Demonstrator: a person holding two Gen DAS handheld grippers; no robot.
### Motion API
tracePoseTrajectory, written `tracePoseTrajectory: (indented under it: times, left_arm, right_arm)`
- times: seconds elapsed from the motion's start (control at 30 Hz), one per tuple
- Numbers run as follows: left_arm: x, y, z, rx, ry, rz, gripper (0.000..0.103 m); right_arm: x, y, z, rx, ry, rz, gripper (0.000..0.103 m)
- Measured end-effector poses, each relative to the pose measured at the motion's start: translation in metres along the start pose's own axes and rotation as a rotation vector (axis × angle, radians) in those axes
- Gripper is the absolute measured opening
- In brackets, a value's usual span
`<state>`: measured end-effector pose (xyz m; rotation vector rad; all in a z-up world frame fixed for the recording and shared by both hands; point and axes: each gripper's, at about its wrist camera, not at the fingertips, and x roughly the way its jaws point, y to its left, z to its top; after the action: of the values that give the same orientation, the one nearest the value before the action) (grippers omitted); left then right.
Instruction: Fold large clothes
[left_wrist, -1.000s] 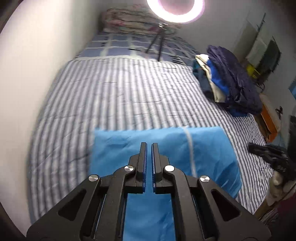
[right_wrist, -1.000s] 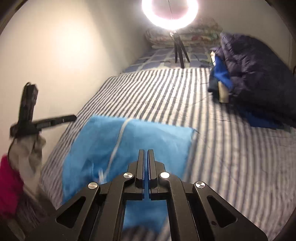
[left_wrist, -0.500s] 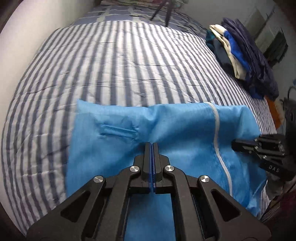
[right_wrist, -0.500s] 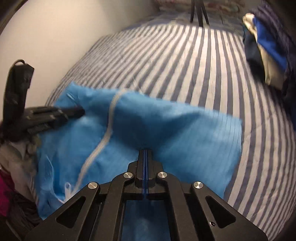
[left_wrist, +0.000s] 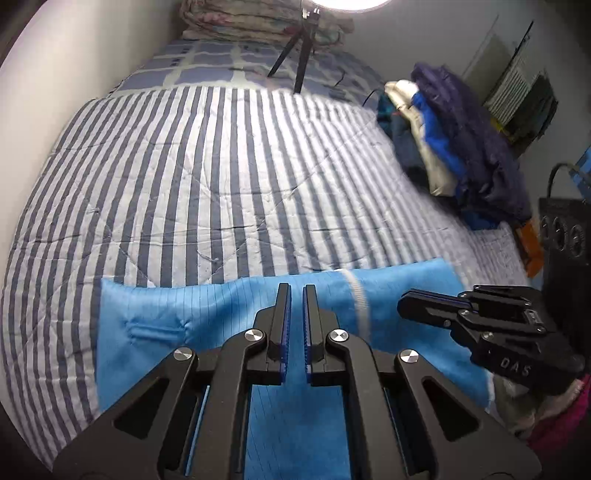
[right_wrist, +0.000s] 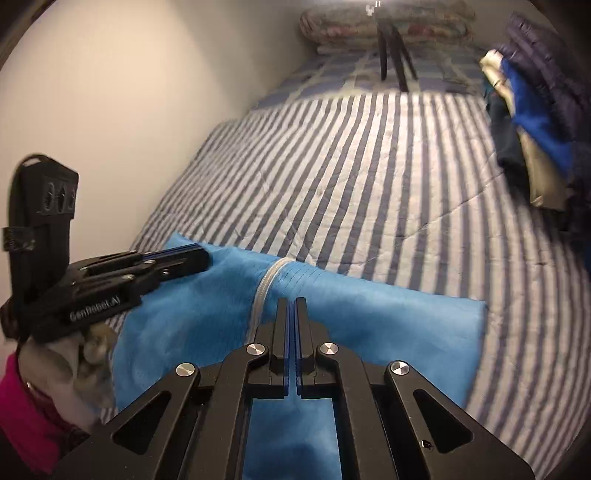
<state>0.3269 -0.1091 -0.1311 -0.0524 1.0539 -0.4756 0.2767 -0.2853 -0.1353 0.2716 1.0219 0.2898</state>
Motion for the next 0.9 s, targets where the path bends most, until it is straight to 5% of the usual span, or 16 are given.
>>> tracePoseTrajectory:
  times: [0.23,0.43,0.63,0.77,0.9]
  left_arm:
    - [0.041,0.020,-0.011,-0.015,0.086,0.011,0.007]
    - [-0.008,0.034,-0.012,-0.017,0.018,0.064,0.007]
    - [-0.046,0.081,-0.045,-0.060,0.002,0.083,0.007]
    - [-0.042,0.095,-0.073,-0.027,0.049,0.106,0.007]
    - [-0.041,0.094,-0.096,0.068,0.045,0.160,0.011]
  right_arm:
    - [0.045,-0.016,0.002,0.028,0.095,-0.061,0.000]
    - [0.013,-0.013,-0.004,0.010,0.064,-0.037,0.001]
    - [-0.047,-0.040,-0.043,0.066,0.037,0.021,0.001]
    - [-0.053,-0.050,-0.076,0.058,0.095,0.080,0.001]
    - [-0.040,-0.056,-0.111,0.008,0.202,0.050,0.001]
